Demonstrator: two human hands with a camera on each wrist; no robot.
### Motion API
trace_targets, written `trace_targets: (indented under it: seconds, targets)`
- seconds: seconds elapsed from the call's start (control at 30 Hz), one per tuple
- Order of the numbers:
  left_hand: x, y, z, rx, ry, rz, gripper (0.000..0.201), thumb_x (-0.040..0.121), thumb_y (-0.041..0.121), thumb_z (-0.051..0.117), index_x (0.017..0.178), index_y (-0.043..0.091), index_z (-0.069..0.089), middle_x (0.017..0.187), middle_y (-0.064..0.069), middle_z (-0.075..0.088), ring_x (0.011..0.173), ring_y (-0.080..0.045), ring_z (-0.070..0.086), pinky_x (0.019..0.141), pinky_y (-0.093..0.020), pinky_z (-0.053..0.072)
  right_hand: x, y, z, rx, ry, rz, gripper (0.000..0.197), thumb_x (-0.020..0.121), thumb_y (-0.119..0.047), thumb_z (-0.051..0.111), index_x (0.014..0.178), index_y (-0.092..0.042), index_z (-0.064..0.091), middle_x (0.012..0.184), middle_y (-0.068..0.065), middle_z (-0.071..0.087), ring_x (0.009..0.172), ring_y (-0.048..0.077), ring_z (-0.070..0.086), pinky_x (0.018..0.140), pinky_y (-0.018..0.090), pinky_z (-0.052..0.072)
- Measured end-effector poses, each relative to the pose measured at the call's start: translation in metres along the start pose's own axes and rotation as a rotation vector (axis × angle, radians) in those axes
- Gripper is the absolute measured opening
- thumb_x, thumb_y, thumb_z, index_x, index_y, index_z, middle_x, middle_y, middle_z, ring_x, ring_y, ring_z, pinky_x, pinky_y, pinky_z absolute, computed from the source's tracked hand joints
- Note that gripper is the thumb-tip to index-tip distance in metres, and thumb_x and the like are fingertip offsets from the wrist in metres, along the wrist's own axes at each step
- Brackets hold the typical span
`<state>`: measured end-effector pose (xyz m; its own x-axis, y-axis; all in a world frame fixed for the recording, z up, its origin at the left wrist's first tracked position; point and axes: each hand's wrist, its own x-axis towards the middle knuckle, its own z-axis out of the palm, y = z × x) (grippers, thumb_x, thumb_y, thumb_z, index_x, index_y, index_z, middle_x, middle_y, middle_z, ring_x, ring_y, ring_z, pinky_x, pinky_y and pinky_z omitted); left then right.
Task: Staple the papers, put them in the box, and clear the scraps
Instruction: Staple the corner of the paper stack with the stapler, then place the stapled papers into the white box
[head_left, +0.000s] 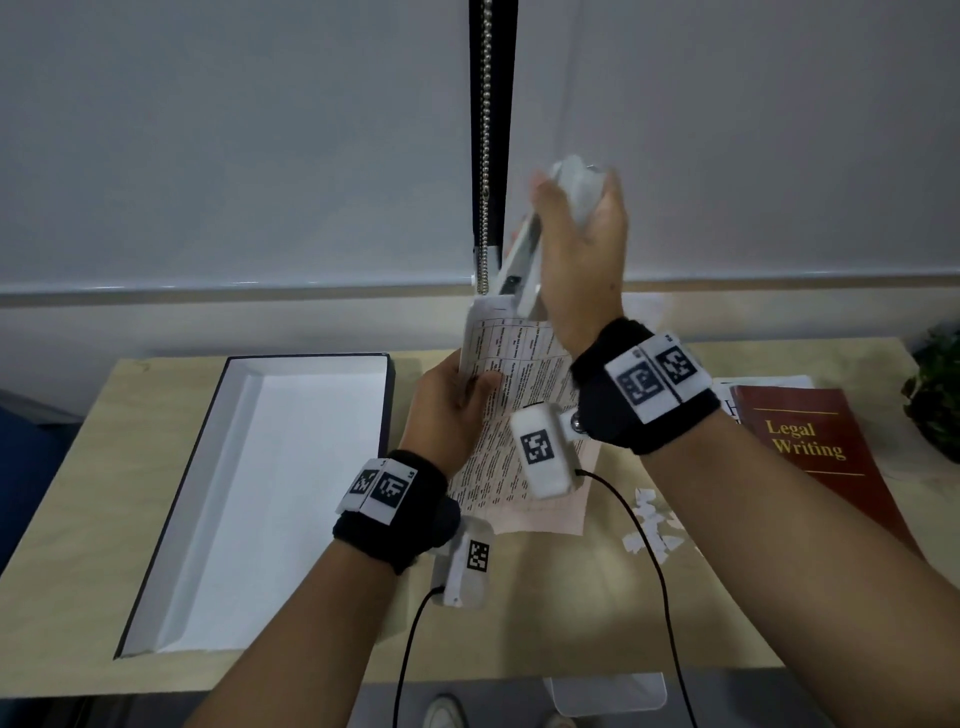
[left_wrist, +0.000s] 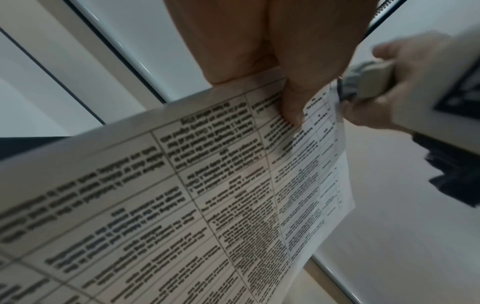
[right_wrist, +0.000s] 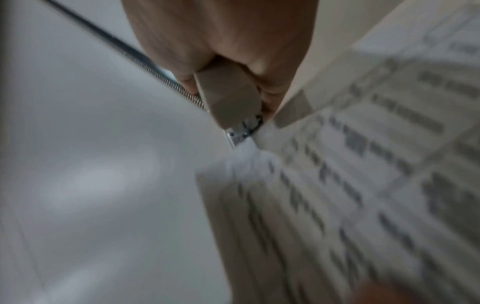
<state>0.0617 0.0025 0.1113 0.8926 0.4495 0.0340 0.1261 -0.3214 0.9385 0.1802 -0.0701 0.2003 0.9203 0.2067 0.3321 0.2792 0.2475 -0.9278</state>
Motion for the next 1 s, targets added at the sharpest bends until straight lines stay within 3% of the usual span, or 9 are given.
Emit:
trace_targets:
  seconds: [0.13, 0.23, 0.33, 0.5, 0.67, 0.77, 0.83, 0.93, 1.0]
  targets:
    - [0.0, -0.007, -0.013, 0.123, 0.077, 0.038, 0.009, 0.094, 0.019, 0.057, 0.088, 0.014, 0.061, 0.074, 0.01, 0.065, 0.064, 0.006, 0.064, 0.053, -0.006, 0.046, 0.024, -0.004, -0.05, 0.146, 0.283, 0.117, 0.017, 0.094, -0.018, 0.057, 0.096, -0.018, 0.041, 0.091, 0.01, 0.052, 0.069, 0.022, 0.058, 0.067, 0.038, 0.058]
    - [0.003, -0.012, -0.027, 0.178, 0.134, 0.056, 0.014, 0.094, 0.019, 0.057, 0.092, 0.007, 0.065, 0.085, -0.004, 0.07, 0.072, -0.01, 0.065, 0.061, -0.018, 0.05, 0.036, 0.014, -0.097, 0.033, 0.373, 0.18, 0.024, 0.091, -0.012, 0.06, 0.095, -0.017, 0.037, 0.091, 0.005, 0.052, 0.071, 0.018, 0.058, 0.067, 0.032, 0.059]
    - [0.004, -0.008, -0.045, 0.194, 0.191, 0.06, 0.016, 0.094, 0.015, 0.056, 0.102, 0.005, 0.066, 0.094, -0.002, 0.067, 0.077, -0.009, 0.062, 0.06, -0.005, 0.044, 0.029, 0.061, -0.137, -0.544, 0.127, 0.226, 0.024, 0.096, -0.019, 0.056, 0.1, -0.013, 0.034, 0.085, -0.004, 0.048, 0.07, 0.013, 0.052, 0.055, 0.012, 0.046]
    - [0.007, -0.007, -0.064, 0.139, 0.229, 0.034, 0.02, 0.094, 0.017, 0.056, 0.111, 0.011, 0.064, 0.099, 0.005, 0.068, 0.082, 0.012, 0.061, 0.064, -0.004, 0.047, -0.004, 0.171, -0.18, -1.231, -0.615, 0.287, 0.033, 0.097, -0.03, 0.054, 0.117, -0.003, 0.052, 0.114, 0.018, 0.057, 0.097, 0.033, 0.059, 0.079, 0.039, 0.045]
    - [0.008, -0.009, -0.068, 0.06, 0.236, 0.001, 0.022, 0.093, 0.017, 0.058, 0.114, 0.014, 0.064, 0.1, 0.015, 0.068, 0.093, 0.009, 0.066, 0.073, -0.008, 0.053, -0.035, 0.217, -0.193, -1.535, -0.879, 0.318, 0.043, 0.096, -0.029, 0.05, 0.136, -0.014, 0.048, 0.14, 0.009, 0.044, 0.125, 0.032, 0.044, 0.096, 0.041, 0.045]
    - [0.005, -0.002, -0.071, 0.042, 0.219, 0.015, 0.02, 0.093, 0.017, 0.059, 0.112, 0.02, 0.064, 0.101, 0.02, 0.067, 0.099, 0.006, 0.066, 0.078, -0.007, 0.052, -0.036, 0.205, -0.183, -1.399, -0.671, 0.296, 0.049, 0.094, -0.033, 0.057, 0.138, -0.016, 0.048, 0.141, 0.01, 0.045, 0.129, 0.033, 0.042, 0.107, 0.045, 0.036]
    - [0.003, 0.005, -0.076, 0.001, 0.215, 0.022, 0.02, 0.092, 0.016, 0.059, 0.112, 0.02, 0.064, 0.103, 0.018, 0.068, 0.099, 0.005, 0.066, 0.08, -0.007, 0.052, -0.04, 0.183, -0.166, -0.983, -0.546, 0.332, 0.055, 0.093, -0.039, 0.06, 0.138, -0.01, 0.049, 0.141, 0.012, 0.049, 0.129, 0.03, 0.047, 0.106, 0.04, 0.037]
    - [-0.001, 0.016, -0.088, -0.061, 0.219, 0.045, 0.024, 0.092, 0.014, 0.058, 0.115, 0.009, 0.064, 0.11, 0.006, 0.071, 0.102, -0.008, 0.069, 0.087, -0.021, 0.056, -0.057, 0.138, -0.131, -0.382, -0.598, 0.486, 0.085, 0.074, -0.068, 0.065, 0.136, -0.012, 0.051, 0.139, 0.0, 0.057, 0.128, 0.014, 0.054, 0.105, 0.033, 0.042]
    - [-0.004, 0.022, -0.101, -0.095, 0.228, 0.06, 0.026, 0.093, 0.011, 0.057, 0.116, 0.001, 0.063, 0.108, 0.0, 0.073, 0.096, -0.007, 0.07, 0.085, -0.021, 0.057, -0.073, 0.117, -0.109, -0.269, -0.636, 0.538, 0.071, 0.074, -0.059, 0.071, 0.131, -0.019, 0.055, 0.13, -0.004, 0.065, 0.122, 0.01, 0.061, 0.101, 0.031, 0.048]
